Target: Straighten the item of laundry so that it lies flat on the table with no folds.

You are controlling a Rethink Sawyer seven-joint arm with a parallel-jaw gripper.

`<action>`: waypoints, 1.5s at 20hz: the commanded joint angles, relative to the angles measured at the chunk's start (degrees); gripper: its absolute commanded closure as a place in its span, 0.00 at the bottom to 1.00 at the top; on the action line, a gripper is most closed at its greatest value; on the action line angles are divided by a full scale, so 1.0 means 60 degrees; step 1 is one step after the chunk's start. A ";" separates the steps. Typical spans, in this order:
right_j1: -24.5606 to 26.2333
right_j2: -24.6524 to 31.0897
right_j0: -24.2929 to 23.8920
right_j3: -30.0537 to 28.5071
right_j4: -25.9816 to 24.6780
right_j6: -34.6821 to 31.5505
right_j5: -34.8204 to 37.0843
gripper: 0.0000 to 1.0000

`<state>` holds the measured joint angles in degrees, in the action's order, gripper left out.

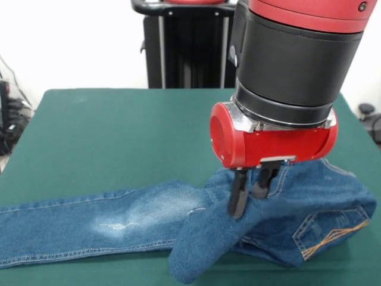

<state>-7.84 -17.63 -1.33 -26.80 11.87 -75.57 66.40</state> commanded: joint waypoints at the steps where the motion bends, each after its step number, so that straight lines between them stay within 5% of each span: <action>1: 0.0006 0.0843 -0.0003 -0.0358 0.0125 -0.1226 0.0160 0.00; 30: -0.0230 0.0829 0.0034 -0.0826 -0.0020 -0.0979 0.0064 0.00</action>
<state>-7.85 -17.63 -1.40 -25.72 11.87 -75.57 66.40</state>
